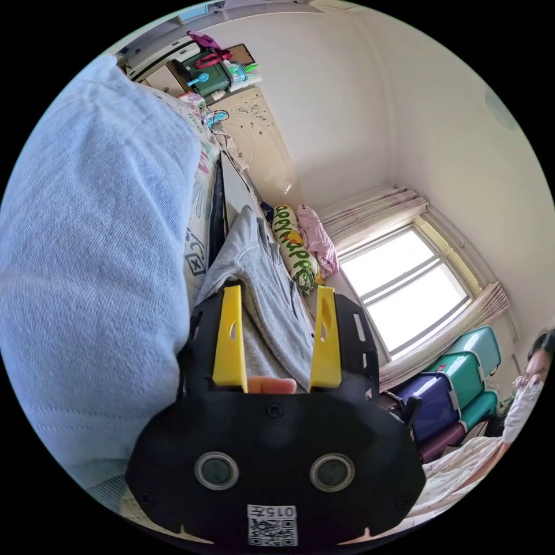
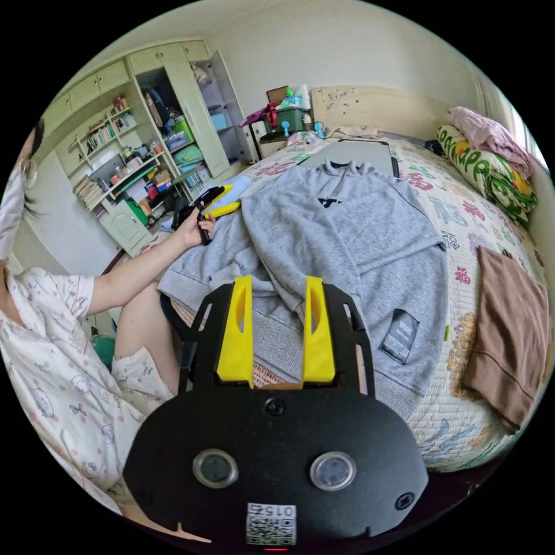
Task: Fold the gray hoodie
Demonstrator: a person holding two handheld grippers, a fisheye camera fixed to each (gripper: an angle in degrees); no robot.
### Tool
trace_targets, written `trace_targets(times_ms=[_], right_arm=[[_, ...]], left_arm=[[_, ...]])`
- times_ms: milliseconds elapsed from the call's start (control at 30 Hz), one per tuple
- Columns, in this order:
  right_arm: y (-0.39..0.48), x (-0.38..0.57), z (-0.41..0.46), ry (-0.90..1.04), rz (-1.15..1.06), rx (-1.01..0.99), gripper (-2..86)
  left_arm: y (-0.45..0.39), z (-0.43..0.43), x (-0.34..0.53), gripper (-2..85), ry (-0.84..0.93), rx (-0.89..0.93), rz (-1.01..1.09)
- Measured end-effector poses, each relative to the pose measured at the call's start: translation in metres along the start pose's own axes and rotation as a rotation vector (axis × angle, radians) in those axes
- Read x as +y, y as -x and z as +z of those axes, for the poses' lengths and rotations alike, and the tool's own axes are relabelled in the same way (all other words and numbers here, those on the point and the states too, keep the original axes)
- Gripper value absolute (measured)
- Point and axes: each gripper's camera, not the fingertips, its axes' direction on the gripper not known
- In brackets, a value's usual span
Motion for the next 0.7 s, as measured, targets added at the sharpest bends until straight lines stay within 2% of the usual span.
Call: trace_targets(times_ms=[233, 267, 333, 400, 567, 700], right_arm=[[0.027, -0.026, 0.074, 0.284, -0.129, 0.15, 9.3], [0.029, -0.027, 0.075, 0.287, -0.129, 0.155, 8.6], [0.032, -0.028, 0.072, 0.264, -0.109, 0.17, 1.5], [0.032, -0.027, 0.072, 0.284, -0.099, 0.153, 0.0], [0.034, -0.033, 0.064, 0.291, -0.098, 0.086, -0.3], [0.026, -0.048, 0.042, 0.225, -0.058, 0.017, 4.0]], left_arm=[[0.015, -0.018, -0.017, 17.2, -0.018, -0.058, 0.056], [0.015, -0.019, -0.017, 17.3, -0.022, -0.071, 0.067], [0.018, -0.026, -0.016, 17.5, -0.05, -0.124, 0.098], [0.028, -0.028, -0.015, 17.5, -0.055, -0.132, 0.101], [0.061, -0.032, -0.003, 16.8, -0.052, -0.117, 0.092], [0.053, -0.028, 0.02, 15.0, 0.033, -0.125, 0.236]])
